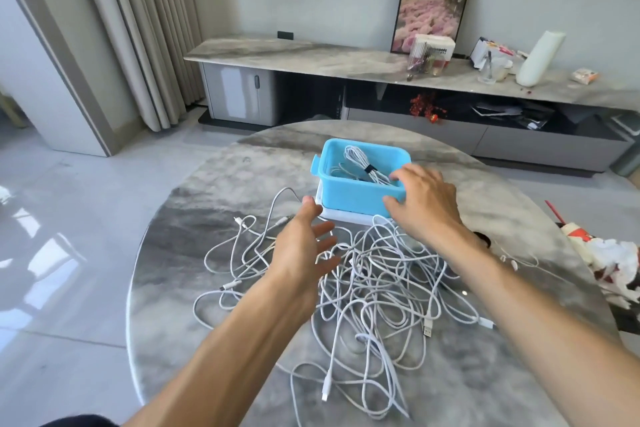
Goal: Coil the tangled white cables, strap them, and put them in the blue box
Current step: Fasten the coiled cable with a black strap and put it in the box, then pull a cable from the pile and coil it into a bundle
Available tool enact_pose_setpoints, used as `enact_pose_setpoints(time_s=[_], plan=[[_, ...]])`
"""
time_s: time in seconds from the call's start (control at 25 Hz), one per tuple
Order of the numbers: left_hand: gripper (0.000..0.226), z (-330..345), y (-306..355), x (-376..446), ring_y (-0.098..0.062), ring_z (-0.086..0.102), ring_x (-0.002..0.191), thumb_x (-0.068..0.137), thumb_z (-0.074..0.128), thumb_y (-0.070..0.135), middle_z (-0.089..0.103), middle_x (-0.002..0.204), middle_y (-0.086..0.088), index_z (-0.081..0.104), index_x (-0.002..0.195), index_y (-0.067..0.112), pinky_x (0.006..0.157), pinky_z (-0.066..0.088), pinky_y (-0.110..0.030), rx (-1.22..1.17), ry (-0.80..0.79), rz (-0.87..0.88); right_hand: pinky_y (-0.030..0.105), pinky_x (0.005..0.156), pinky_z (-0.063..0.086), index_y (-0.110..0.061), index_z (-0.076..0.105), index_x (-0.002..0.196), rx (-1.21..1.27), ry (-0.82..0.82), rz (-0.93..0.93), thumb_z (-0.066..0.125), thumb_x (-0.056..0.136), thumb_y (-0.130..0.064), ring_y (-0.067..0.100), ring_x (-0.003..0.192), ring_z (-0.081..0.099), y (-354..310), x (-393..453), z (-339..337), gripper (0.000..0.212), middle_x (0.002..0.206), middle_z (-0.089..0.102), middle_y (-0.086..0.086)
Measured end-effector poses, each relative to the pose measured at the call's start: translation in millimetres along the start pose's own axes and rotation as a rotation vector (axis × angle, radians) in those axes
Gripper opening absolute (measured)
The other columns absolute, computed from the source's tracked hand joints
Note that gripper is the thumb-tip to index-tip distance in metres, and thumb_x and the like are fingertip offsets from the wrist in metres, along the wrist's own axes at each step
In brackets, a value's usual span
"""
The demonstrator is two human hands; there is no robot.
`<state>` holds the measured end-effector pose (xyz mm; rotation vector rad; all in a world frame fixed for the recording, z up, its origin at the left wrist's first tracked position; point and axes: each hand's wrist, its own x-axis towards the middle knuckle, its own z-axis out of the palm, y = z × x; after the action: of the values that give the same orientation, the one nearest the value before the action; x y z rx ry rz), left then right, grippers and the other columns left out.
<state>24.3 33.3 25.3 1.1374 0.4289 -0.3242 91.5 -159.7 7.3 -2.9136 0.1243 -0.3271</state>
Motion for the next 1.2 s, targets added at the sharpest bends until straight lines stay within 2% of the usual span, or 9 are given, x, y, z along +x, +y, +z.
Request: enact_pose_setpoints(time_s=[0.2, 0.36, 0.48, 0.56, 0.64, 0.8, 0.92, 1.0, 1.2], plan=[[0.043, 13.3, -7.2, -9.2, -0.023, 0.061, 0.106, 0.102, 0.039, 0.046, 0.064, 0.118, -0.009, 0.060, 0.122, 0.014, 0.082, 0.052, -0.039, 0.085, -0.019, 0.001, 0.032, 0.078, 0.051, -0.028, 0.072, 0.090, 0.239, -0.378, -0.001, 0.069, 0.086, -0.043, 0.017, 0.093, 0.067, 4.6, -82.6, -33.8, 0.015, 0.093, 0.073, -0.008], [0.045, 21.3, -19.2, -8.9, -0.022, 0.061, 0.101, 0.102, 0.039, 0.047, 0.065, 0.117, -0.009, 0.061, 0.121, 0.012, 0.081, 0.050, -0.036, 0.135, -0.047, 0.030, 0.033, 0.069, 0.057, -0.016, 0.069, 0.070, 0.245, -0.698, 0.027, 0.054, 0.082, -0.072, 0.013, 0.062, 0.070, -21.8, -138.7, -43.5, 0.058, 0.063, 0.073, -0.006], [0.043, 23.7, -26.5, -12.0, -0.021, 0.062, 0.095, 0.102, 0.039, 0.046, 0.068, 0.112, -0.008, 0.064, 0.113, 0.013, 0.084, 0.049, -0.038, 0.164, -0.060, 0.017, 0.033, 0.071, 0.058, -0.012, 0.068, 0.070, 0.195, -0.744, -0.035, 0.060, 0.082, -0.056, 0.013, 0.058, 0.068, -30.9, -160.5, -31.9, 0.046, 0.061, 0.072, -0.002], [0.042, 23.1, -27.2, -14.6, -0.021, 0.064, 0.092, 0.103, 0.038, 0.043, 0.072, 0.107, -0.007, 0.066, 0.108, 0.013, 0.085, 0.047, -0.037, 0.210, -0.092, 0.027, 0.031, 0.069, 0.057, -0.013, 0.068, 0.072, 0.216, -0.702, -0.032, 0.059, 0.087, -0.032, 0.012, 0.060, 0.068, -24.8, -156.5, -32.4, 0.026, 0.063, 0.072, -0.002], [0.039, 20.4, -25.9, -17.2, -0.020, 0.066, 0.089, 0.102, 0.042, 0.039, 0.075, 0.101, -0.008, 0.069, 0.106, 0.011, 0.083, 0.046, -0.035, 0.352, -0.196, 0.109, 0.033, 0.065, 0.055, -0.015, 0.068, 0.077, 0.333, -0.601, 0.028, 0.058, 0.093, -0.027, 0.015, 0.057, 0.068, -13.1, -144.6, -42.5, 0.022, 0.061, 0.071, 0.002], [0.026, 18.2, -32.0, -25.9, -0.022, 0.068, 0.077, 0.098, 0.056, 0.021, 0.073, 0.090, -0.017, 0.070, 0.102, 0.000, 0.076, 0.055, -0.025, 0.496, -0.489, 0.246, 0.027, 0.042, 0.039, -0.009, 0.071, 0.083, 0.906, -0.250, 0.142, 0.058, 0.099, -0.023, 0.011, 0.034, 0.039, 6.2, -126.7, -67.1, 0.024, 0.042, 0.040, -0.007], [0.017, 16.8, -33.7, -22.0, -0.016, 0.061, 0.065, 0.095, 0.061, 0.011, 0.068, 0.072, -0.012, 0.067, 0.094, -0.005, 0.068, 0.049, -0.023, 0.549, -0.477, 0.337, 0.020, 0.038, 0.022, -0.005, 0.068, 0.084, 1.338, -0.056, 0.193, 0.054, 0.099, -0.018, 0.008, 0.037, 0.022, 15.3, -122.6, -81.8, 0.025, 0.046, 0.030, -0.005], [0.024, 14.8, -33.9, -14.5, -0.012, 0.057, 0.059, 0.095, 0.062, 0.020, 0.068, 0.065, -0.007, 0.068, 0.087, -0.003, 0.064, 0.044, -0.024, 0.697, -0.428, 0.395, 0.019, 0.037, 0.019, -0.005, 0.065, 0.085, 1.518, 0.070, 0.207, 0.052, 0.099, -0.020, 0.008, 0.036, 0.022, 26.1, -119.6, -88.6, 0.024, 0.048, 0.031, -0.002], [0.030, 17.4, -38.0, -14.7, -0.017, 0.049, 0.055, 0.095, 0.062, 0.028, 0.056, 0.056, -0.004, 0.070, 0.080, 0.003, 0.057, 0.040, -0.029, 0.740, -0.460, 0.445, 0.020, 0.040, 0.017, -0.009, 0.063, 0.083, 1.585, 0.294, 0.365, 0.049, 0.102, -0.019, 0.008, 0.034, 0.026, 45.5, -112.3, -89.1, 0.025, 0.047, 0.040, -0.004]])
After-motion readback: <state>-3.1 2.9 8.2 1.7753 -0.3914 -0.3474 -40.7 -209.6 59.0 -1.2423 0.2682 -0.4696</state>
